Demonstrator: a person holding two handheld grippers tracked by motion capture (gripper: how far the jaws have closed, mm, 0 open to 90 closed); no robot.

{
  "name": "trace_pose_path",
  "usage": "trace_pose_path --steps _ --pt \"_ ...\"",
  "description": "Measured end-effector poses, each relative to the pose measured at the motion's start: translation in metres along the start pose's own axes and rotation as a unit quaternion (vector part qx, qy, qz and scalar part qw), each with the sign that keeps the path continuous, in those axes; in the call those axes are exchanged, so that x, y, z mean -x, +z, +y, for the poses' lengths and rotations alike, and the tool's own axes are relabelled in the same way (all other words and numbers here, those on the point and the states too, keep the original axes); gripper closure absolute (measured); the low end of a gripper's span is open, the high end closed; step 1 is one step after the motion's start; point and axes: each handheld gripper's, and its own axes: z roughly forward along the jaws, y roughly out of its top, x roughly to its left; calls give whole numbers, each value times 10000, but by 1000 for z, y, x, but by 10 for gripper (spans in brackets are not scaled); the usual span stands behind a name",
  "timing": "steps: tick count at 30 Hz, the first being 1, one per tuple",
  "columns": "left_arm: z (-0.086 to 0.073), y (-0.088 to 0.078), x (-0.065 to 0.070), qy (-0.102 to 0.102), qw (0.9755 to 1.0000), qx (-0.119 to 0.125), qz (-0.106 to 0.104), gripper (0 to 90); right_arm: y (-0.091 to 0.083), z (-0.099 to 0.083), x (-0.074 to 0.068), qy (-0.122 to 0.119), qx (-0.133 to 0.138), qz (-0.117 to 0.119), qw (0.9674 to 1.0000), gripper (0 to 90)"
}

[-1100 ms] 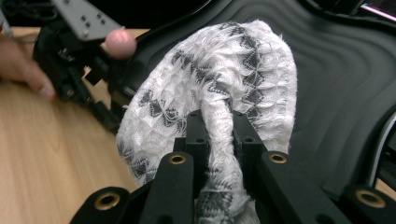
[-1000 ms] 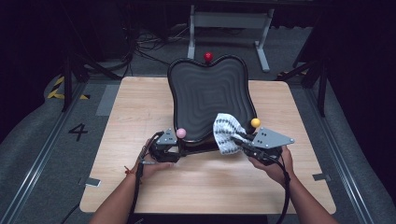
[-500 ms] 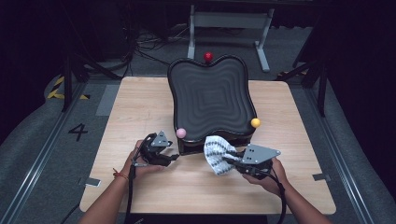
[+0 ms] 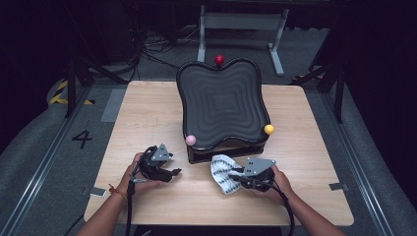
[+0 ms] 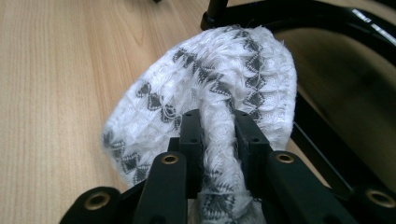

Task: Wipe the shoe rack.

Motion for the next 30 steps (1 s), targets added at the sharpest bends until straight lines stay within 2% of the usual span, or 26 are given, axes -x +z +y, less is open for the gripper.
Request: trace_pose_path --steps 5,7,11,20,30 --pt "-3 0 0 -99 9999 84 -1 330 6 -4 -1 -50 -79 95 9999 755" --pt "-5 0 -2 -163 9998 105 -39 327 7 -5 -2 0 -99 196 9998 747" --pt "-8 1 -5 -389 9990 175 -90 295 14 -8 -6 -38 -244 327 9992 724" --pt "-8 1 -6 -431 9989 151 -83 280 13 -8 -6 41 -206 313 9993 670" --pt "-7 2 -5 -476 9988 133 -34 264 -1 -2 -2 130 -49 58 9999 574"
